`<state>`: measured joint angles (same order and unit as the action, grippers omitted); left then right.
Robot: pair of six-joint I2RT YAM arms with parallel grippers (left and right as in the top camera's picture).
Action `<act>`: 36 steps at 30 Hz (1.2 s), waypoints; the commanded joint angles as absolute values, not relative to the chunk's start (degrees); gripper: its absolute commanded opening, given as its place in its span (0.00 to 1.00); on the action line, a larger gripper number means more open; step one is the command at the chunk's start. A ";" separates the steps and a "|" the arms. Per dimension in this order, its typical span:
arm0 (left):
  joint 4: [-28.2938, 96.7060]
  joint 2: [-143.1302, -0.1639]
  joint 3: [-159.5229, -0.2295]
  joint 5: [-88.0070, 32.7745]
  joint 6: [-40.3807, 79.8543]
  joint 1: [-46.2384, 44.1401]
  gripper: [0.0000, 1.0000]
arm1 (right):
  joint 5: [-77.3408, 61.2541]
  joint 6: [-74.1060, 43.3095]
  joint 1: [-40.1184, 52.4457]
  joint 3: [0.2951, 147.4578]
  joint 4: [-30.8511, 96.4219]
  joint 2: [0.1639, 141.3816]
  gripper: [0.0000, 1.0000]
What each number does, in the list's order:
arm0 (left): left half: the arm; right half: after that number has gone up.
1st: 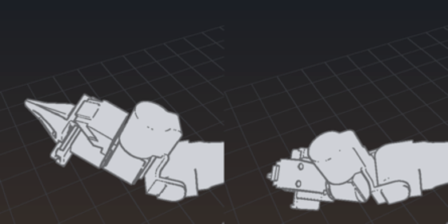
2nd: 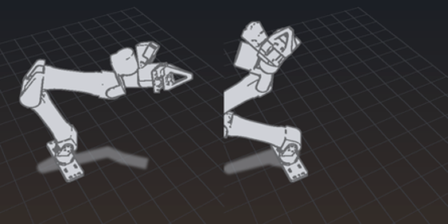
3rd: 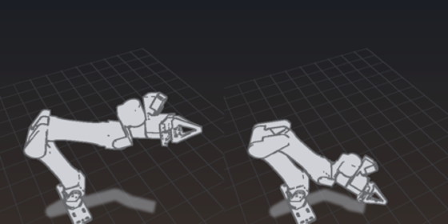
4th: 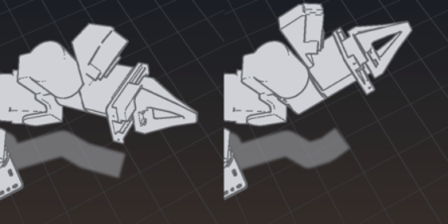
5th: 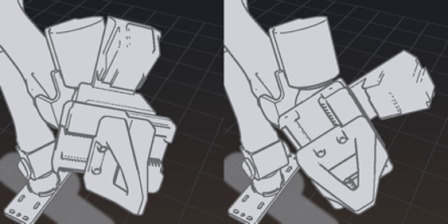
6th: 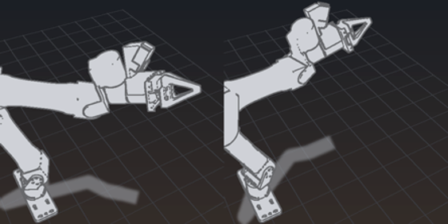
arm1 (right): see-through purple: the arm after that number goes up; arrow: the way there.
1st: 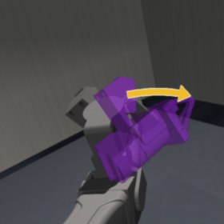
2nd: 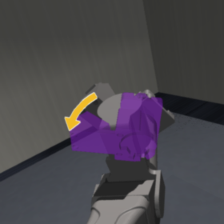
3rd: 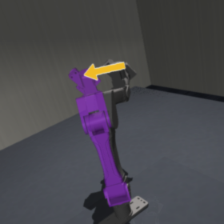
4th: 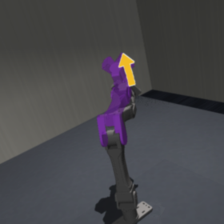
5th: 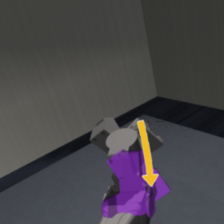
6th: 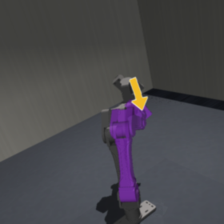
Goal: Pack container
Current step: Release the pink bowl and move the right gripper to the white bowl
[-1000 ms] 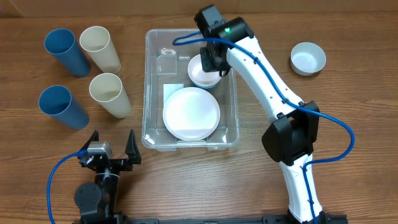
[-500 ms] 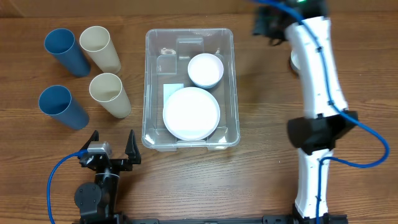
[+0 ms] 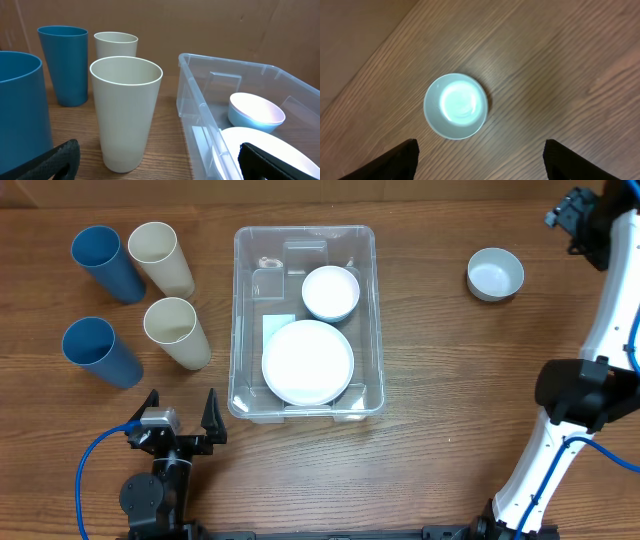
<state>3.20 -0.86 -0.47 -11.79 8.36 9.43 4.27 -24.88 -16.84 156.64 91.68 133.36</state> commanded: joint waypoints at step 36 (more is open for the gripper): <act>3.18 -0.32 -0.27 -11.88 7.27 9.74 1.00 | -4.21 -23.83 -14.48 110.54 59.53 132.90 0.56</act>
